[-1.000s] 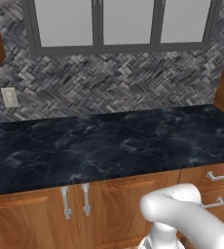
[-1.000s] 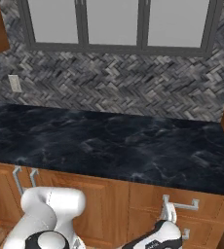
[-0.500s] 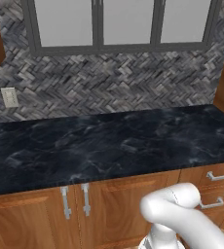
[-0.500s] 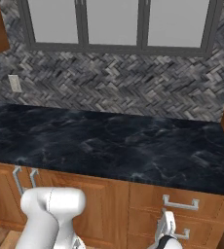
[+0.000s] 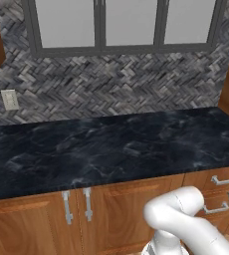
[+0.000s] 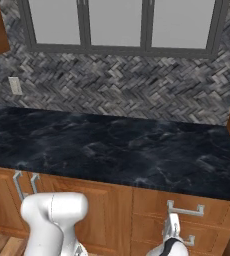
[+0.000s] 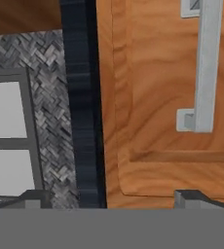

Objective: Take a straw from the drawer in front and place it inside the glass cup on the dining counter.

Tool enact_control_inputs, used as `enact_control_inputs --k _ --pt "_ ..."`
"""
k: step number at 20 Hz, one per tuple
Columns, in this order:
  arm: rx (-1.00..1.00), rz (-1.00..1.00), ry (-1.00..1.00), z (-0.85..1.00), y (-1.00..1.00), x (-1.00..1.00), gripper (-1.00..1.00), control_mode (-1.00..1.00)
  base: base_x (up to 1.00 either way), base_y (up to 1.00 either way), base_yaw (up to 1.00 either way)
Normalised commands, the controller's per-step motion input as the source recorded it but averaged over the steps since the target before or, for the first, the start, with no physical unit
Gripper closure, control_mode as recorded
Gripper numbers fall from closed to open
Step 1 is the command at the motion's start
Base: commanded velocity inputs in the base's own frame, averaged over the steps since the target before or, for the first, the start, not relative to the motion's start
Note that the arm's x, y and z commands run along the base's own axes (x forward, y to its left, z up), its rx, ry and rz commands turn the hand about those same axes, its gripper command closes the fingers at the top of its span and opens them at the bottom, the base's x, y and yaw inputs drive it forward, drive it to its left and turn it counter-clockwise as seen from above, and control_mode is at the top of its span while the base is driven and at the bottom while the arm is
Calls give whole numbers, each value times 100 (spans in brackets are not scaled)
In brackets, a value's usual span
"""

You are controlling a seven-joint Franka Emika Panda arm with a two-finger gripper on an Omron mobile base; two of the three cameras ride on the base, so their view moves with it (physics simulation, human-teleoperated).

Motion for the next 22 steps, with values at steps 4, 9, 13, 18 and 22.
enact_control_inputs --k 4,9,13,18,22 --pt "-3 -2 0 -15 -19 26 -100 -100 0 0 0" --pt "-2 -2 0 -23 -17 24 -100 -100 0 0 0" --pt "0 -1 0 -30 -14 30 -100 -100 0 0 0" --pt "0 -1 0 -26 -17 30 -100 -100 0 0 0" --pt "0 -1 0 -26 -23 23 -100 -100 0 0 0"
